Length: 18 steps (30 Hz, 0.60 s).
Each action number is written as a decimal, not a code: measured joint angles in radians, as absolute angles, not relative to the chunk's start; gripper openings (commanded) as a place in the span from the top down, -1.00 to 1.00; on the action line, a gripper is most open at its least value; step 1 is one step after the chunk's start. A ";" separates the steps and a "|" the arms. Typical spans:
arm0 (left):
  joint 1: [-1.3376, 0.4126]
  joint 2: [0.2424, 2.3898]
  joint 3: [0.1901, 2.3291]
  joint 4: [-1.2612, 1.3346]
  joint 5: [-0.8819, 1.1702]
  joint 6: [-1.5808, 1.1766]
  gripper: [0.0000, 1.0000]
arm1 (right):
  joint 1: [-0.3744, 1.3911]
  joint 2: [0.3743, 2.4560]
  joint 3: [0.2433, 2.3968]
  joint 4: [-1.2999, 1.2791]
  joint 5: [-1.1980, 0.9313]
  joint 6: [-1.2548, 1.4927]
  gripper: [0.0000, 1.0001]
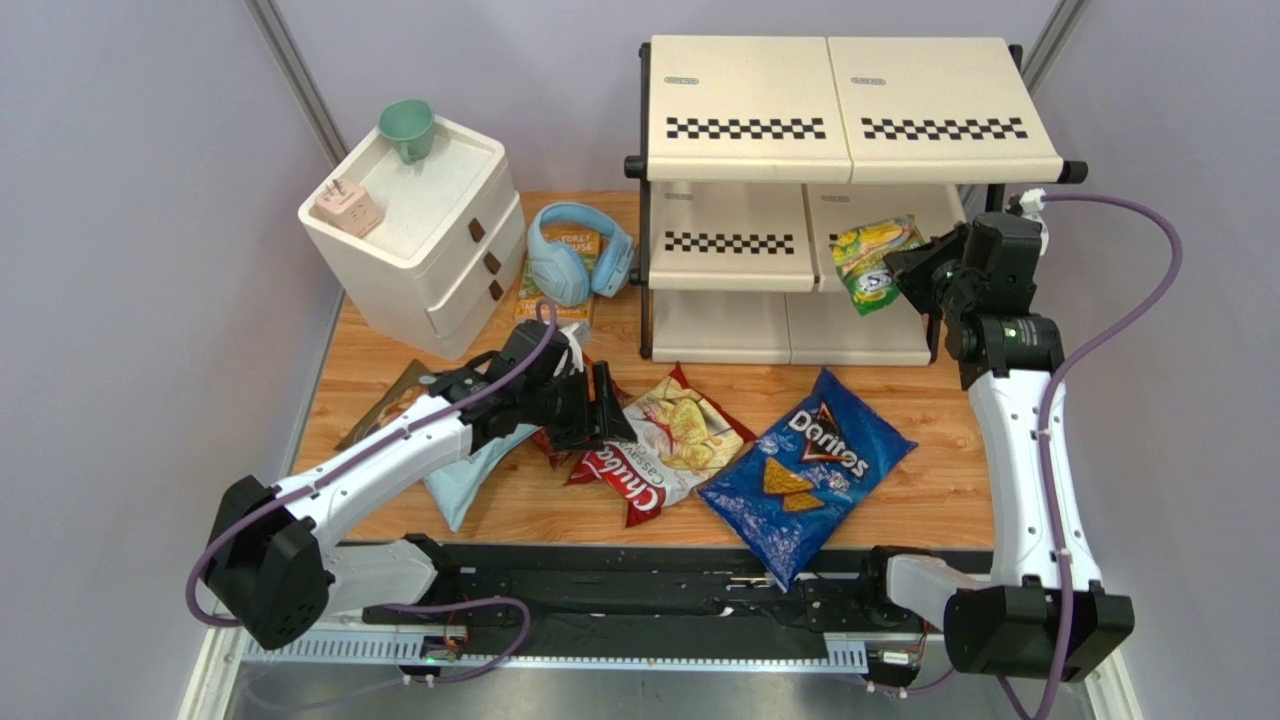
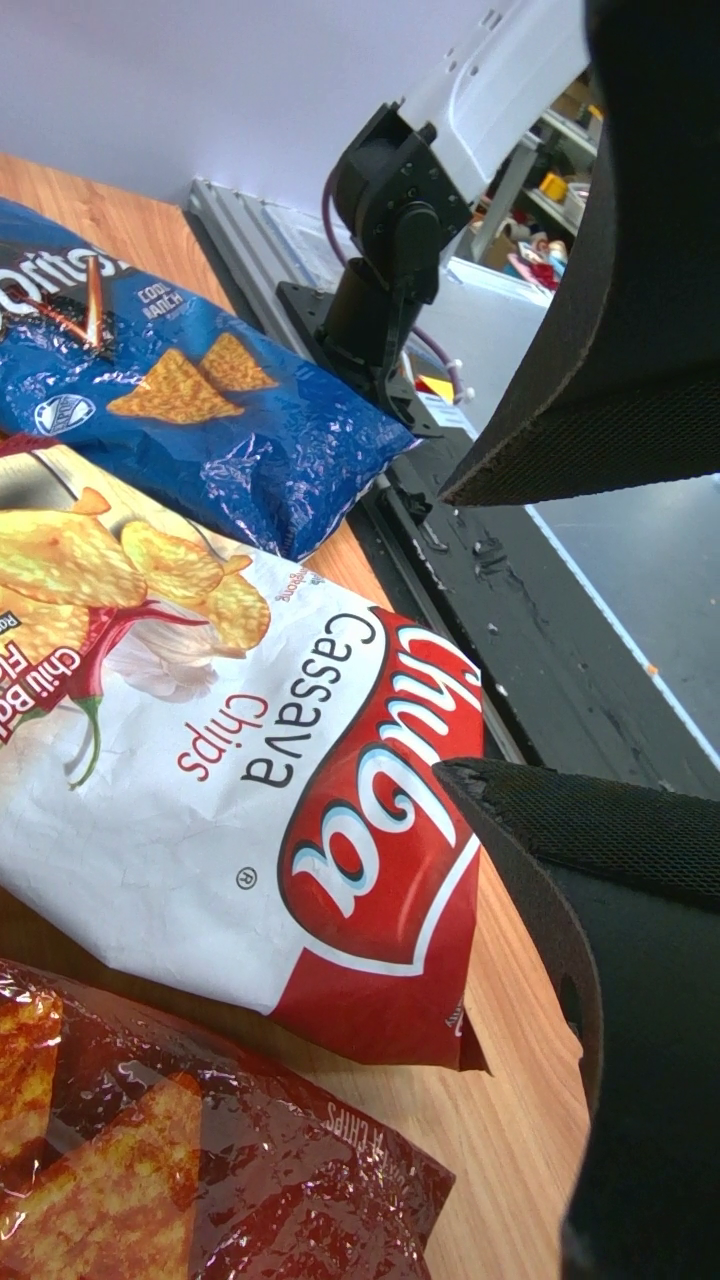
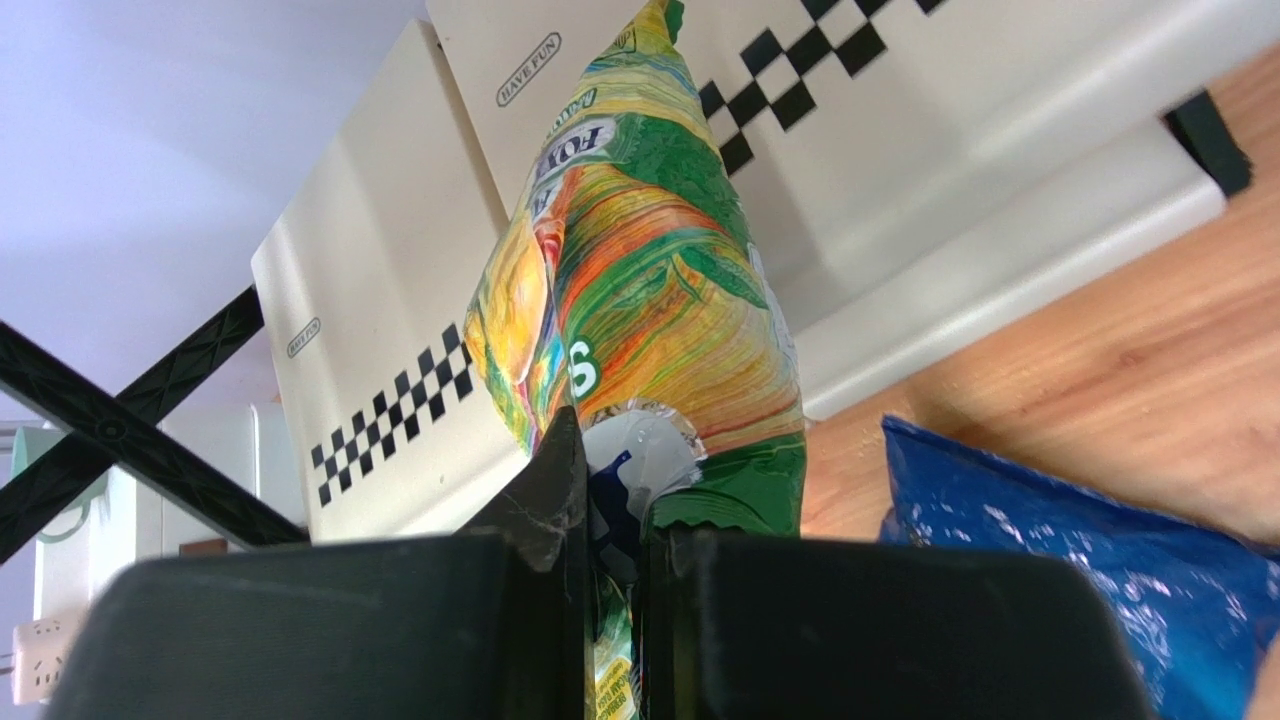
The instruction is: Place and organize the chips bags onto the shelf
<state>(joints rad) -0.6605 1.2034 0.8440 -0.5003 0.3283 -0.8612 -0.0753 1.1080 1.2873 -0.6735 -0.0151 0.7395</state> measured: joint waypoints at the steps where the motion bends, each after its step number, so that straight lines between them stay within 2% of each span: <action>1: -0.661 1.204 0.844 -0.500 0.331 -0.861 -0.34 | -0.075 1.129 1.283 -0.649 -0.019 0.741 1.00; 13: -0.661 1.222 0.842 -0.506 0.338 -0.860 -0.30 | -0.075 1.293 1.220 -0.387 0.057 0.834 0.96; 15: -0.661 1.238 0.842 -0.508 0.339 -0.859 -0.29 | -0.075 1.330 1.226 -0.354 0.067 0.854 0.62; 17: -0.661 1.248 0.842 -0.512 0.339 -0.858 -0.28 | -0.075 1.361 1.240 -0.334 0.070 0.866 0.54; 18: -0.661 1.251 0.842 -0.515 0.339 -0.857 -0.28 | -0.075 1.377 1.250 -0.330 0.072 0.871 0.38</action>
